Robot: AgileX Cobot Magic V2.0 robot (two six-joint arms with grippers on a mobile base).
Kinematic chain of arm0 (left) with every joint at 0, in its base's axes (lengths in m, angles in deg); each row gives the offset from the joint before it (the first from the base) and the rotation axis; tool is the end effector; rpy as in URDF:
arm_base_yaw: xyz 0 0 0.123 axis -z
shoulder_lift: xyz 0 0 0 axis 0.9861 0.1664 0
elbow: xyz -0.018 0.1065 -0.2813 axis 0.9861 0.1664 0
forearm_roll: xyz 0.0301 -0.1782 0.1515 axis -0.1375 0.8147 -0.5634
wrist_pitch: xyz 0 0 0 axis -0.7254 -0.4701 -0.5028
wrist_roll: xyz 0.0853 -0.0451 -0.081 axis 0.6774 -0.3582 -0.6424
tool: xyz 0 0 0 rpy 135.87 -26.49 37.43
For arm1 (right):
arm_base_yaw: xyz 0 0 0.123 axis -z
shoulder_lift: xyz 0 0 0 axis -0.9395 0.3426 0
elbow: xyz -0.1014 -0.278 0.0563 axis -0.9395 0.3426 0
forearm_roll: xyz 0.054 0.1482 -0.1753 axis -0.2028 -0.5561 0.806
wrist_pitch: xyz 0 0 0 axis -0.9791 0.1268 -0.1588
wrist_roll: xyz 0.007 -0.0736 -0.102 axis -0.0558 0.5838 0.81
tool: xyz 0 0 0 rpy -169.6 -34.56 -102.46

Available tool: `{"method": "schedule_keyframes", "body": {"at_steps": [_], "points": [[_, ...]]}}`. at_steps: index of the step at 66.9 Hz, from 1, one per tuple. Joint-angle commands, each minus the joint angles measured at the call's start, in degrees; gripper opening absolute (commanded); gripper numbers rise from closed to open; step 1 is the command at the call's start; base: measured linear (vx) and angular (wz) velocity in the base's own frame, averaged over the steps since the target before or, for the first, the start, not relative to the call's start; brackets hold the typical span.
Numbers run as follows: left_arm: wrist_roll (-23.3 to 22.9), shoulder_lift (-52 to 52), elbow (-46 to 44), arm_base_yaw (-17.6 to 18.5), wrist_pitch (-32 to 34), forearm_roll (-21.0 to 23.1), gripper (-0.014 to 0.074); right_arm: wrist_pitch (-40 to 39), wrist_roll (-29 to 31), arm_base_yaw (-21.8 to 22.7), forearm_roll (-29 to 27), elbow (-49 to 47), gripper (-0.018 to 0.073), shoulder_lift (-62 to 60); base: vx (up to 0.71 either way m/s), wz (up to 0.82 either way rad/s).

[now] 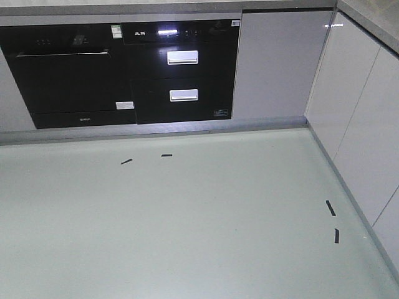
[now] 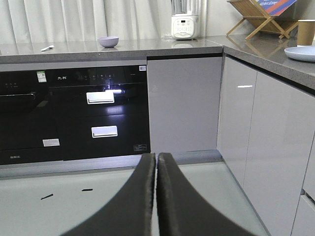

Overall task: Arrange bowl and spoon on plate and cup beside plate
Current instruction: 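Drive the base forward toward the black oven cabinets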

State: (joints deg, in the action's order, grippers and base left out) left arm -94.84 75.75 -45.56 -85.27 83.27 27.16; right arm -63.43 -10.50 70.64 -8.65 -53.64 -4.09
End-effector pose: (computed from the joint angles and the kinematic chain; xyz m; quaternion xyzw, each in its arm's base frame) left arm 0.0587 0.0071 0.1958 -0.0359 0.7137 0.0359 0.6986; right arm 0.0591 -0.0024 0.1919 0.0255 0.7228 0.0064 0.6906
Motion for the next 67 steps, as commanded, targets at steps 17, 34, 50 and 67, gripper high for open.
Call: {"method": "schedule_keyframes", "body": {"at_steps": [17, 34, 50, 67], "points": [[-0.3, -0.84, 1.18, 0.01, 4.51, 0.48, -0.0006, -3.68, 0.78, -0.04, 0.35, 0.41, -0.0001, -0.52, 0.0, 0.0], [-0.3, -0.84, 1.18, 0.01, 4.46, 0.48, -0.0006, -3.68, 0.78, -0.04, 0.35, 0.41, -0.0001, -0.52, 0.0, 0.0], [-0.3, -0.84, 1.18, 0.01, 4.46, 0.48, -0.0006, -3.68, 0.78, -0.04, 0.35, 0.41, -0.0001, -0.52, 0.0, 0.0], [-0.3, -0.84, 1.18, 0.01, 4.4, 0.48, -0.0006, -3.78, 0.78, -0.04, 0.35, 0.41, -0.0001, -0.52, 0.0, 0.0]]}}
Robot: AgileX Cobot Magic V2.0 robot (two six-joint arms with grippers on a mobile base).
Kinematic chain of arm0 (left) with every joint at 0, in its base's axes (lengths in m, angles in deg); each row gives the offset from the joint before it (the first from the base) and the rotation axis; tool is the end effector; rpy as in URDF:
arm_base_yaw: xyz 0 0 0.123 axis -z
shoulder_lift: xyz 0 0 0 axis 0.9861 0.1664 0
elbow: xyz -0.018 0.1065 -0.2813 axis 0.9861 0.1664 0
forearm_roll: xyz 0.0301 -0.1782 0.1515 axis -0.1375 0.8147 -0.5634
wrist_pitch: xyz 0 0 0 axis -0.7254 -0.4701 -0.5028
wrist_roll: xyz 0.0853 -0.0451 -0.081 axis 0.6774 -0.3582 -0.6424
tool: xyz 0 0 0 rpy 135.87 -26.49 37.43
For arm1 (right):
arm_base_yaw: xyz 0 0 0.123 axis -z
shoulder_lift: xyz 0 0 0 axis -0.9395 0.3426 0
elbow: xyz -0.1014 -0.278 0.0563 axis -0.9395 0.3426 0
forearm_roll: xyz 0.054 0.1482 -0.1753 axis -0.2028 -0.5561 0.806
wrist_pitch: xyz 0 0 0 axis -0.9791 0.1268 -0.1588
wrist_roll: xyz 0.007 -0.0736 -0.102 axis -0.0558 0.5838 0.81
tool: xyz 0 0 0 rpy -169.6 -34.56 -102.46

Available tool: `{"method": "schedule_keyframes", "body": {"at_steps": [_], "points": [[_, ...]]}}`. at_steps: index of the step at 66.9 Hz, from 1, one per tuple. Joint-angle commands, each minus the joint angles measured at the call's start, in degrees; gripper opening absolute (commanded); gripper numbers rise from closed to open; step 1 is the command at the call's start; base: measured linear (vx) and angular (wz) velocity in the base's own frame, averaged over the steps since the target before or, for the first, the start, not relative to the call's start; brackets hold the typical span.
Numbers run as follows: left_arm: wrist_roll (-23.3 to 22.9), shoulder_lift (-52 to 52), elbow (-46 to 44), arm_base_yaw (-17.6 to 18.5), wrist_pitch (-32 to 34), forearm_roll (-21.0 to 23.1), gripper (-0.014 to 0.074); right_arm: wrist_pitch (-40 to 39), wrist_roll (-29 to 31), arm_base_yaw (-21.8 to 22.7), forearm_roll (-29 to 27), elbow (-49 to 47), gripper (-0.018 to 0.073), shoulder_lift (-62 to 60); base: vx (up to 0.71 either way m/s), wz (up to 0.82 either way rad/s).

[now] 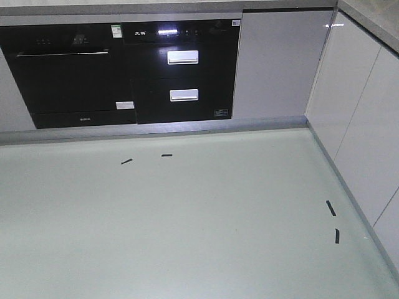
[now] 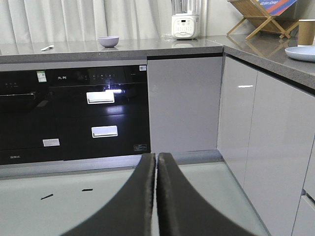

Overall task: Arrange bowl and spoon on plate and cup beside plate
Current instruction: 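Drive the base forward toward the black oven cabinets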

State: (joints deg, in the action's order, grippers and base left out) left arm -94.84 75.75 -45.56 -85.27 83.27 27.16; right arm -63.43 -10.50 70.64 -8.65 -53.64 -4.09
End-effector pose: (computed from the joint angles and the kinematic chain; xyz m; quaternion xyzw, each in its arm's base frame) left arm 0.0587 0.0071 0.1958 -0.0359 0.7137 0.0359 0.6986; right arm 0.0591 -0.0024 0.1919 0.0255 0.7228 0.0064 0.6906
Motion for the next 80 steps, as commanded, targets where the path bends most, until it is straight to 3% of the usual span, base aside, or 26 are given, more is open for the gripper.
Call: {"method": "schedule_keyframes", "body": {"at_steps": [1, 80], "points": [[-0.3, -0.84, 1.18, 0.01, 4.4, 0.48, -0.0006, -3.78, 0.78, -0.04, 0.35, 0.41, -0.0001, -0.52, 0.02, 0.0], [-0.3, -0.84, 1.18, 0.01, 4.4, 0.48, -0.0006, -3.71, 0.78, -0.04, 0.35, 0.41, -0.0001, -0.52, 0.07, 0.0]]}}
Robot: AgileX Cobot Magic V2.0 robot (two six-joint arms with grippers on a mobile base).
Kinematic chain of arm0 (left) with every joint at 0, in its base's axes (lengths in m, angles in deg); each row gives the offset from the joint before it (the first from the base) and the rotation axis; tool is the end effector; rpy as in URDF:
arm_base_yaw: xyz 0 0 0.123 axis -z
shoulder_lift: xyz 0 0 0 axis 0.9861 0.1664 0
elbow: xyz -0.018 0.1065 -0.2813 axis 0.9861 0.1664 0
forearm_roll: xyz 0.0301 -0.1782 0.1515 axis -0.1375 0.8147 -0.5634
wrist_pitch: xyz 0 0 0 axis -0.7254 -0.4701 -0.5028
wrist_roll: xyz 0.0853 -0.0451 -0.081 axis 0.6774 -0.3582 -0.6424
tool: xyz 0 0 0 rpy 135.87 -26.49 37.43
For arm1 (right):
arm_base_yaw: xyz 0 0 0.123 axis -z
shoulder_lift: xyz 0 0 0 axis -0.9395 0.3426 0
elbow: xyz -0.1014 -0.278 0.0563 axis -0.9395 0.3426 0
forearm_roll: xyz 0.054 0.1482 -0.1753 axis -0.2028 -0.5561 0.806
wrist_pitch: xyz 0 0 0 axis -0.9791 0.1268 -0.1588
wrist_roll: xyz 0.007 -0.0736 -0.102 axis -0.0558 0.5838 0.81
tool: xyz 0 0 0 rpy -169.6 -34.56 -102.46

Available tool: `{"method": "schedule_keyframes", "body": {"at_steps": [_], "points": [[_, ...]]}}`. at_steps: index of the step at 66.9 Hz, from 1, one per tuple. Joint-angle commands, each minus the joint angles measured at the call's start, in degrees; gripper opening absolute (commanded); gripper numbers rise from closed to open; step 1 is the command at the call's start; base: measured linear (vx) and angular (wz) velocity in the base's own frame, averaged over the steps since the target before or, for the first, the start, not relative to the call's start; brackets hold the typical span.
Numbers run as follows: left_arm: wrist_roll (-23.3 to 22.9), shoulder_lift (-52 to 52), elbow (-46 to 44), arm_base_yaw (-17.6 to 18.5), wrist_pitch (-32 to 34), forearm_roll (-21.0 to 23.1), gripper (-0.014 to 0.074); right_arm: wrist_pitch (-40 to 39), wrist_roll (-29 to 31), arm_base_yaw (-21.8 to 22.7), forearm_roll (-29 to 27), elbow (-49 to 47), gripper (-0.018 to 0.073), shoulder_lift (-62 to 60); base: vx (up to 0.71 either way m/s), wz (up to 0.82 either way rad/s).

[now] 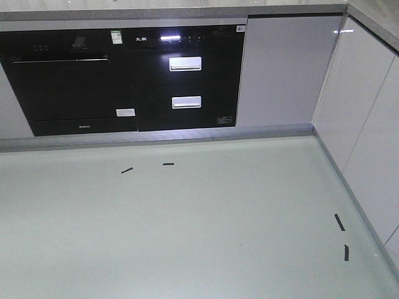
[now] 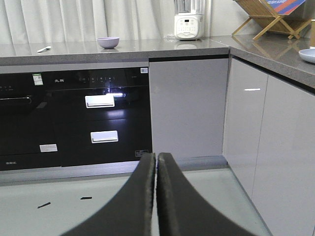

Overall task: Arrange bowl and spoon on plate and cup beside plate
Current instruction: 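Drive the base forward toward the black oven cabinets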

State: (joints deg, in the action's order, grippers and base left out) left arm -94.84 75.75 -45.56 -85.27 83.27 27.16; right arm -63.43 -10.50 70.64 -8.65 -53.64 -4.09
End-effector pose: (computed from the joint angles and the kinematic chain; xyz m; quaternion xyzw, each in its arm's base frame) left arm 0.0587 0.0071 0.1958 -0.0359 0.7137 0.0359 0.6986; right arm 0.0591 -0.0024 0.1919 0.0255 0.7228 0.0064 0.6906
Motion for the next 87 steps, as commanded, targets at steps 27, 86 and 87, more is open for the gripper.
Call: {"method": "schedule_keyframes", "body": {"at_steps": [27, 86, 87], "points": [[-0.3, -0.84, 1.18, 0.01, 4.4, 0.48, -0.0006, -3.71, 0.78, -0.04, 0.35, 0.41, -0.0001, -0.52, 0.01, 0.03], [-0.3, -0.84, 1.18, 0.01, 4.4, 0.48, -0.0006, -3.77, 0.78, -0.04, 0.35, 0.41, -0.0001, -0.52, 0.01, 0.03], [-0.3, -0.84, 1.18, 0.01, 4.4, 0.48, -0.0006, -3.77, 0.78, -0.04, 0.35, 0.41, -0.0001, -0.52, 0.02, 0.01]]}}
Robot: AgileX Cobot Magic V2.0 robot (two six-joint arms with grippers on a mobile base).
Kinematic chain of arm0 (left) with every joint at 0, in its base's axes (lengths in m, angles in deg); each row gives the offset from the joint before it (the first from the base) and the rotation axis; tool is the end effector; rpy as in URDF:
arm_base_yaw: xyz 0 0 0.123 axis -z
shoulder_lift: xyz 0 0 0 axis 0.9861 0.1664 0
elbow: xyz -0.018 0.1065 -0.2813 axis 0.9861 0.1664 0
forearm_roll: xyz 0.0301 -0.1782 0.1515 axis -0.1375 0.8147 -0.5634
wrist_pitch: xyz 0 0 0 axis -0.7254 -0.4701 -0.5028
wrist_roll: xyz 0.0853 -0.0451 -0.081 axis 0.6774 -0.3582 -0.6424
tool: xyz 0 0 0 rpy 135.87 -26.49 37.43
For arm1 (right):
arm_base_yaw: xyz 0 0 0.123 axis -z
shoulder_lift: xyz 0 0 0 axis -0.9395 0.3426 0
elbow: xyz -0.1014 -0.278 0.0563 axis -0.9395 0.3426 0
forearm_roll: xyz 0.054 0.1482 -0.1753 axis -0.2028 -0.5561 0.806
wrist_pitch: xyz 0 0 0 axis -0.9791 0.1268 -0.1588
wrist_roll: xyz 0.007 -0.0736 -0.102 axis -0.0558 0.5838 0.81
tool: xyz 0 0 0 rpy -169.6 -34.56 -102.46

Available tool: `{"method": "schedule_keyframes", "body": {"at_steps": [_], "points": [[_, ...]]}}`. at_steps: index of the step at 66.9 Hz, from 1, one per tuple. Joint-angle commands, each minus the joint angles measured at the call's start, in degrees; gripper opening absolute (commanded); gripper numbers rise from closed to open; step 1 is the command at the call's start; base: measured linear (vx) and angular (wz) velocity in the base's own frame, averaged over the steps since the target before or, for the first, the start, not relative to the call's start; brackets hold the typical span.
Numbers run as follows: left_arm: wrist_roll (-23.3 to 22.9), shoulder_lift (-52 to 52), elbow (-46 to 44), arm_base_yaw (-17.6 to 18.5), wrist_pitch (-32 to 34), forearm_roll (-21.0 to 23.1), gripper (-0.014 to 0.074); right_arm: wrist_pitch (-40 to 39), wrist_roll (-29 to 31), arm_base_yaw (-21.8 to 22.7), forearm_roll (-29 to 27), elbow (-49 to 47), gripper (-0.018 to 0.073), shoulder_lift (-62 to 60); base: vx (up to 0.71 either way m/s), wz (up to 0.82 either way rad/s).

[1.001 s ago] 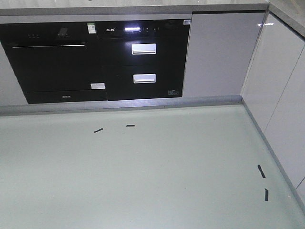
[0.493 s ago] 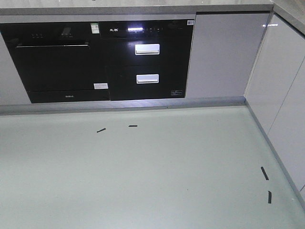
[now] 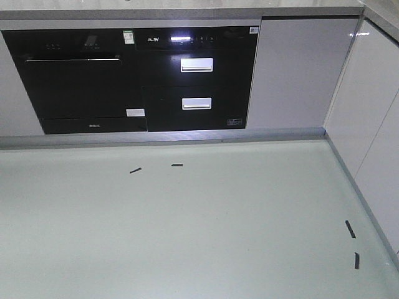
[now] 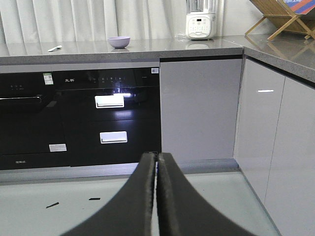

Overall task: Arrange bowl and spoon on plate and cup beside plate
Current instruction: 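Drive the base forward toward the black oven cabinets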

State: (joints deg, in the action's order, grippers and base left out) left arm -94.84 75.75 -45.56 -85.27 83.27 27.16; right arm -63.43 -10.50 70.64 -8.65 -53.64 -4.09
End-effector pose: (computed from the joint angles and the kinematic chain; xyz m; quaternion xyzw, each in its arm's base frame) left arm 0.0587 0.0071 0.1958 -0.0359 0.7137 0.0359 0.6986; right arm 0.0591 -0.0024 0.1919 0.0255 0.7228 0.0064 0.6906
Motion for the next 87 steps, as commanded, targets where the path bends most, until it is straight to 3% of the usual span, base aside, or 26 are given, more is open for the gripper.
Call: {"method": "schedule_keyframes", "body": {"at_steps": [1, 87], "points": [[-0.3, -0.84, 1.18, 0.01, 4.4, 0.48, -0.0006, -3.77, 0.78, -0.04, 0.35, 0.41, -0.0001, -0.52, 0.02, 0.01], [-0.3, -0.84, 1.18, 0.01, 4.4, 0.48, -0.0006, -3.77, 0.78, -0.04, 0.35, 0.41, -0.0001, -0.52, 0.03, 0.02]]}}
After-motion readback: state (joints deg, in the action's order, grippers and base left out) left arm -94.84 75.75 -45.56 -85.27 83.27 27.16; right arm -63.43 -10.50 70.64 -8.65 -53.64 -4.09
